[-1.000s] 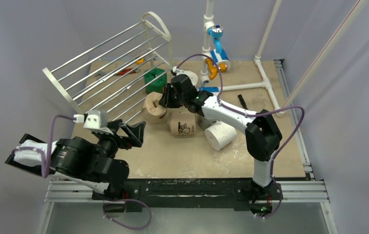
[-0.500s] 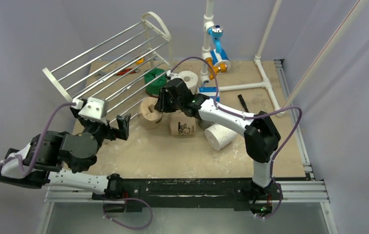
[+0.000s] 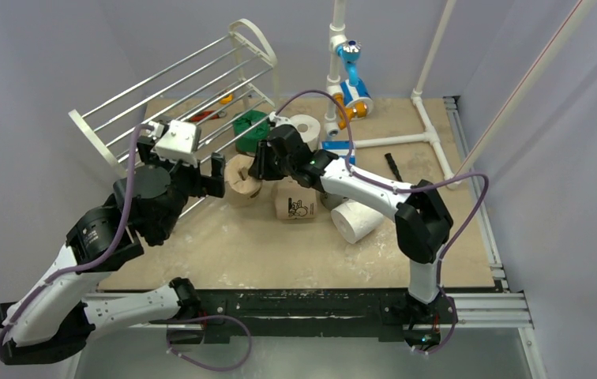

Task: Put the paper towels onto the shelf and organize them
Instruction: Place the paper towel on the shelf.

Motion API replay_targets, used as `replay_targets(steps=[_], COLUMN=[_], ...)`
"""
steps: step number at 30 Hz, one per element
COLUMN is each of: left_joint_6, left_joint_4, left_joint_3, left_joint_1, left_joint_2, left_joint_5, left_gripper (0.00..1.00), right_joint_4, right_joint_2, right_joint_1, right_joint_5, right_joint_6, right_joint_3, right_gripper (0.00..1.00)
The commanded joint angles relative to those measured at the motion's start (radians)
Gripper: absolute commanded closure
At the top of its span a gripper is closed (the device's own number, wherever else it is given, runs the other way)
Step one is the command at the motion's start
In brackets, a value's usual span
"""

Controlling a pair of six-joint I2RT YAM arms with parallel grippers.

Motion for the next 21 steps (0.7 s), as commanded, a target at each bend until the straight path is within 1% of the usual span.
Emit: replay_targets(steps=[1,6,13,21], left_joint_6=[0.028,0.059,0.087,0.103], left_joint_4=[0.144,0.214,0.265,0.291], left_joint_3=[-0.018,-0.018,-0.023,-0.048], left_joint_1=[0.041,0.043,0.043,0.043], left_joint_2=[-0.036,-0.066,-0.074,-0.111], left_joint_5=[0.106,0.12,0.137,0.124], left_gripper=[0.0,0.0,0.0,0.0], right_joint_4=[0.043,0.032,0.0,-0.008], right_joint_2=[0.025,0.087,0.168,0.191], right_joint_1=[-0.013,-0.033,-0.042,-0.042], right_joint_5=[0.012,0.021,0.085,0.13], right_joint_6=[0.057,0.122,0.187,0.23], right_joint_3=[0.083,0.145,0.23,0.268], right_gripper=[0.75,0.76,0.75,0.75])
